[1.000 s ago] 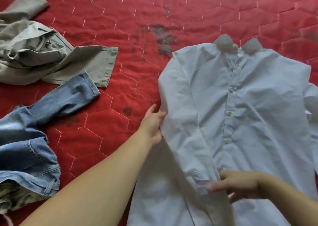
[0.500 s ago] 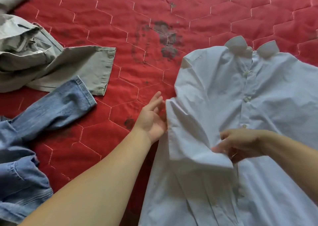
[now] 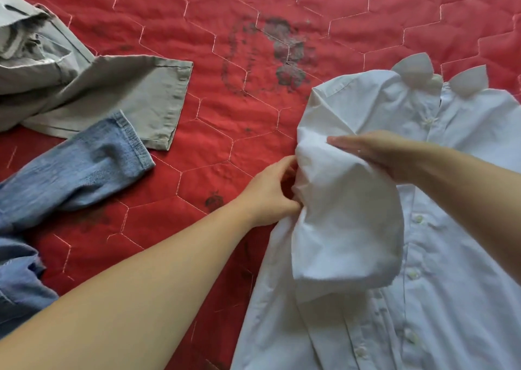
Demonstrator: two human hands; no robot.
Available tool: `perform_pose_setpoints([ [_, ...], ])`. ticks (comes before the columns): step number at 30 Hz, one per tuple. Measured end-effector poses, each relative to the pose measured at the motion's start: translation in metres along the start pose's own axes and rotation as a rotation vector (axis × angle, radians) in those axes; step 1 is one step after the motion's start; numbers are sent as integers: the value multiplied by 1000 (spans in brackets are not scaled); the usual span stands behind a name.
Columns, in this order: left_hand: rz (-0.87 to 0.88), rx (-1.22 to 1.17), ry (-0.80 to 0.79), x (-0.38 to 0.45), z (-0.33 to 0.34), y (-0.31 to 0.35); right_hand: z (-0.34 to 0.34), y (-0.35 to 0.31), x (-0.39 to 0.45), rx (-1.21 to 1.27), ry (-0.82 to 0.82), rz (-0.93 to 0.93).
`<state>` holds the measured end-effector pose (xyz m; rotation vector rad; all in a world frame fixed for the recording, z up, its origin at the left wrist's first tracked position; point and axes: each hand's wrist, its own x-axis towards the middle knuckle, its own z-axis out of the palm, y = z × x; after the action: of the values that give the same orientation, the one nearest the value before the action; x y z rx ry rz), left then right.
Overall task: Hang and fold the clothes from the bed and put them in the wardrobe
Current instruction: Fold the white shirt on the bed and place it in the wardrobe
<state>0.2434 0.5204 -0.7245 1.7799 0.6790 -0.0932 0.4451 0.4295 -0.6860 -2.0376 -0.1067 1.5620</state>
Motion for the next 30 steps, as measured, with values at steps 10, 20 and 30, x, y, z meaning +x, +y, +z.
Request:
perform_pose_setpoints([
  [10, 36, 313, 626, 8, -38, -14, -16, 9, 2, 147, 58, -219],
  [20, 137, 737, 553, 0, -49, -68, 40, -86, 54, -583, 534, -500],
  [30, 187, 692, 555, 1, -52, -72, 61, -124, 93, 49, 292, -286],
])
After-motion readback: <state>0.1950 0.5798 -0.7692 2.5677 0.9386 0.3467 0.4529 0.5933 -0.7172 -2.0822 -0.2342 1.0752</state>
